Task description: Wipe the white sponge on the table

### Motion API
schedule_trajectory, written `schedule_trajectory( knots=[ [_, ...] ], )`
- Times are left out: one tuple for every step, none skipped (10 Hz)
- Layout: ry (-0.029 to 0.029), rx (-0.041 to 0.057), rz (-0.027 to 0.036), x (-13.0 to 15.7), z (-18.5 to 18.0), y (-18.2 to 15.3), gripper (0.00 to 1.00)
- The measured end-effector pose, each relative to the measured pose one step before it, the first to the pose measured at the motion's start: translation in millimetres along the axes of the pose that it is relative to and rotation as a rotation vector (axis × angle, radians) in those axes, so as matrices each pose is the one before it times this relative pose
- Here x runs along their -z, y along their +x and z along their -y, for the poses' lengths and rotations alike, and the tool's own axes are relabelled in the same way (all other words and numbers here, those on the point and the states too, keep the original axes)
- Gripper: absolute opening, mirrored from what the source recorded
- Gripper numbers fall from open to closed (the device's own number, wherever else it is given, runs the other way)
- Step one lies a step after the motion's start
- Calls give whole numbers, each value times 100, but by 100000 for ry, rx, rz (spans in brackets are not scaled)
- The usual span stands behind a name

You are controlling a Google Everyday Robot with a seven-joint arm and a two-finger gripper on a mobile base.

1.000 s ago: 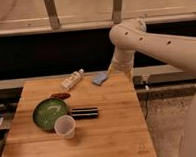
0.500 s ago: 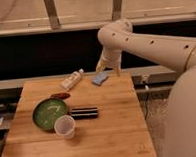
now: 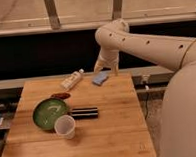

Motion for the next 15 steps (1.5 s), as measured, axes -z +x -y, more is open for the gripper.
schedule_trajectory(
  knots=[
    [920, -249, 1849, 215, 349, 288, 65],
    [1050, 257, 573, -419, 386, 39, 65],
    [-72, 1684, -444, -830, -158, -396, 65],
    [-413, 3188, -782, -1706, -358, -835, 65],
    [-718, 3750, -505, -1565, -381, -640, 65],
    [86, 2772, -135, -1327, -161, -631, 65],
    [-203, 3033, -171, -1418, -578, -945, 65],
    [-111, 1025, -424, -1164, -147, -1040, 65],
    [606, 300, -590, -628, 343, -480, 65],
    [280, -199, -363, -394, 275, -539, 65],
    [-85, 242, -418, -283, -246, -349, 65],
    [-67, 286, -115, -296, -255, -607, 65],
    [393, 159, -252, -237, 55, -423, 65],
    [7, -126, -474, -394, 68, -441, 65],
    [-145, 302, -536, -371, -273, -403, 65]
  ],
)
